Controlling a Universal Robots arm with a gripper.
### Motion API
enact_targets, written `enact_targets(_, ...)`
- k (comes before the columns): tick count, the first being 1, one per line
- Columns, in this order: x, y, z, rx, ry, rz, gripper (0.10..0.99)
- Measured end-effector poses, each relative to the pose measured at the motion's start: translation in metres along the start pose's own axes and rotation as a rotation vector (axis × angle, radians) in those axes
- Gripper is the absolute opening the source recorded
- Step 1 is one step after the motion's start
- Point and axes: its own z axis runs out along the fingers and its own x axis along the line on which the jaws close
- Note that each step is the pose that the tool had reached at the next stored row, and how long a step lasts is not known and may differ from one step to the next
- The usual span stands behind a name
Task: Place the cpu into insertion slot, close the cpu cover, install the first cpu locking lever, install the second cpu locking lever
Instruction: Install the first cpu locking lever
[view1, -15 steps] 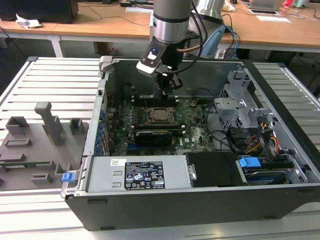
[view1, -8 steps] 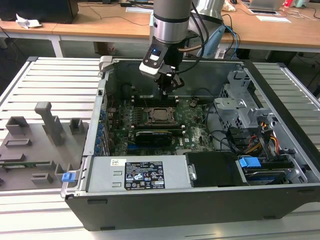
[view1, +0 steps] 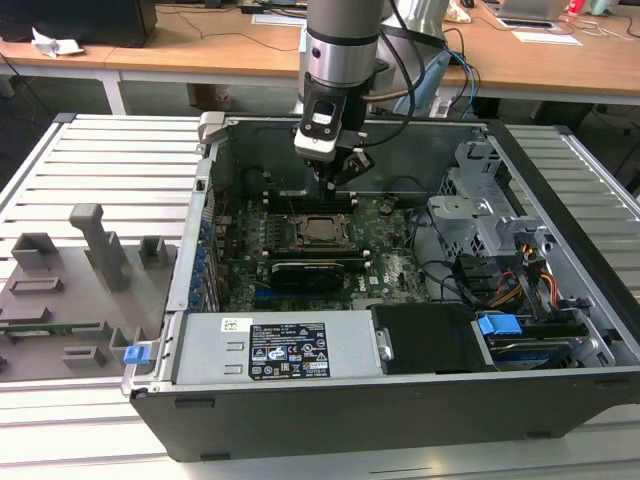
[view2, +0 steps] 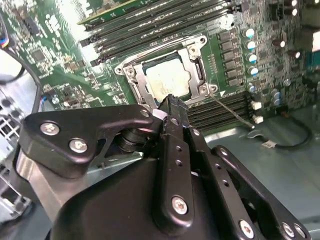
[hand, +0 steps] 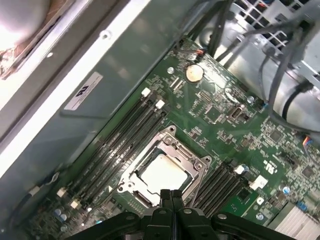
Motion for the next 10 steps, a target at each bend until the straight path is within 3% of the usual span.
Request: enact_targets(10,0.001,-0.0012,0.0,0.0,0.0007,-0.082,0.106)
